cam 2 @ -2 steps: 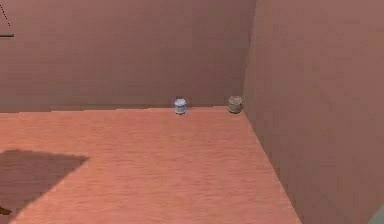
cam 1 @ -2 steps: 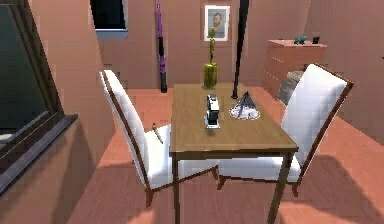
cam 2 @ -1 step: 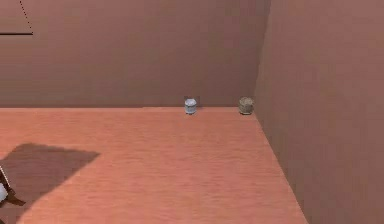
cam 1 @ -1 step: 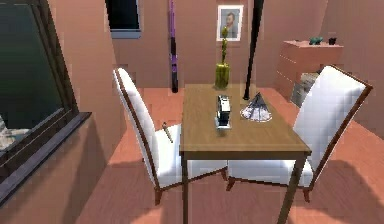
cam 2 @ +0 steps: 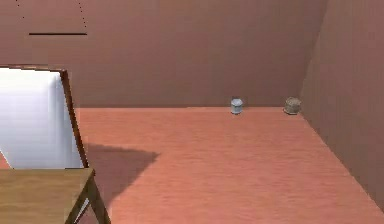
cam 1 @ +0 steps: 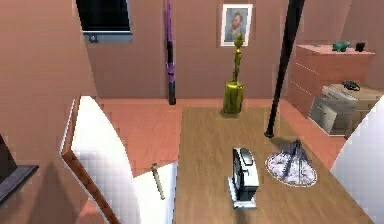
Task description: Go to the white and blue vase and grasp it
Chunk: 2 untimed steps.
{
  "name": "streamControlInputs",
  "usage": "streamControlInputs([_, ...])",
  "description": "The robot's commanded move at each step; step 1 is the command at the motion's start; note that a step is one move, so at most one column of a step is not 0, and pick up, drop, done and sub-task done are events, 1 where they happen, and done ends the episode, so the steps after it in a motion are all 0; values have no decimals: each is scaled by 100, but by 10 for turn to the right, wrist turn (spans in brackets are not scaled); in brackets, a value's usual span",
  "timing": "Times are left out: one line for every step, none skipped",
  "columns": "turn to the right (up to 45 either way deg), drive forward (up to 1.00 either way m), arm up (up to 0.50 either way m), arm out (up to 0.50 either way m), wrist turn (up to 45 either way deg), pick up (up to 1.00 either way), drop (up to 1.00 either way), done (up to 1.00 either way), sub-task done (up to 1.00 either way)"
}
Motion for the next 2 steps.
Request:
streamControlInputs([-450, 0, 0, 0, 0, 0, 0, 0, 0])
streamControlInputs([-120, 0, 0, 0, 0, 0, 0, 0, 0])
